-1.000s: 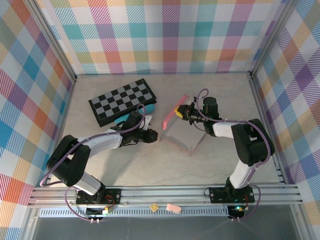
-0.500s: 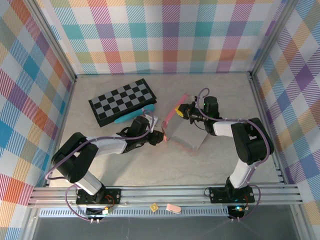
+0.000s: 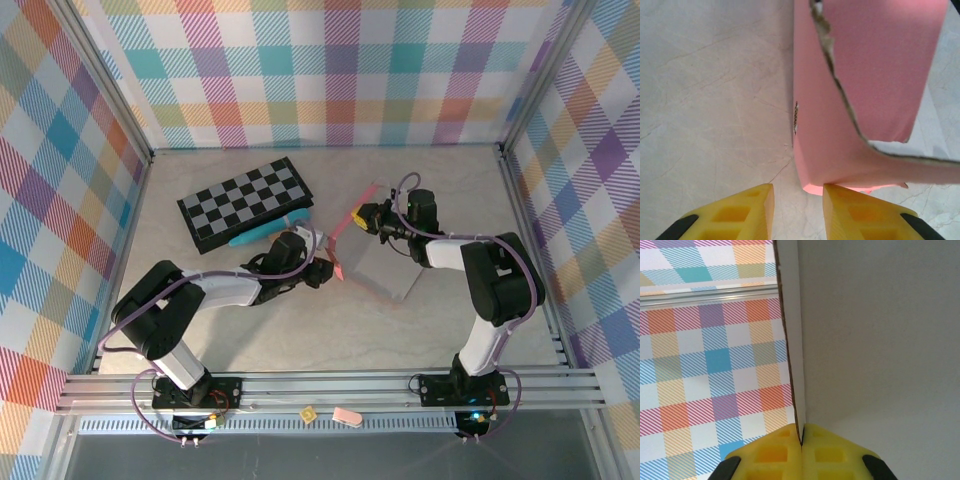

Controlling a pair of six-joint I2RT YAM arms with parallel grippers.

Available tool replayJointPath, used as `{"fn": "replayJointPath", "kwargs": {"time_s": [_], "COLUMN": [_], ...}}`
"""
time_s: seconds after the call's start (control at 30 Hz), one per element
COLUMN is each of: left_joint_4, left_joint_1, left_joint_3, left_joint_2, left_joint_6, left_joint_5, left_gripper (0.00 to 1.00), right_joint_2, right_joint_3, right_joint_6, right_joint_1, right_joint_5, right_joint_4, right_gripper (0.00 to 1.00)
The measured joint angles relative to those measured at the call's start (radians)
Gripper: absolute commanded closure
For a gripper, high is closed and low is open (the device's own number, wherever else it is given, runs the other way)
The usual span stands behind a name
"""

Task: Fold the paper box

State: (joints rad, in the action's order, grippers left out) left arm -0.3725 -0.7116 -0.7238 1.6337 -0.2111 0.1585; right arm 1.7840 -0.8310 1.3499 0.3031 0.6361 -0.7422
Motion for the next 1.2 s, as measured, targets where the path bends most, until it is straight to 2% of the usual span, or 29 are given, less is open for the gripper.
{"fn": "replayJointPath", "kwargs": {"time_s": [0.57,1.2], "left_joint_4": [-0.009,-0.129], "left_joint_1": [-0.002,-0.008], "left_joint_3": [-0.098,-0.109], "left_joint_2": [0.085,0.156], "left_joint_6": [0.045,0.044], "left_joint_5": [-0.080,-0.188], "left_gripper": [0.68,0.57], "right_joint_2": [0.020,0.048], "right_joint_3": [-0.005,-0.034], "right_joint_6": [0.030,0.024], "right_joint_1": [-0.040,-0.043], "right_joint_5": [0.004,0.003], "right_joint_4": [-0.053,-0.059], "right_gripper": [1.00,1.00]}}
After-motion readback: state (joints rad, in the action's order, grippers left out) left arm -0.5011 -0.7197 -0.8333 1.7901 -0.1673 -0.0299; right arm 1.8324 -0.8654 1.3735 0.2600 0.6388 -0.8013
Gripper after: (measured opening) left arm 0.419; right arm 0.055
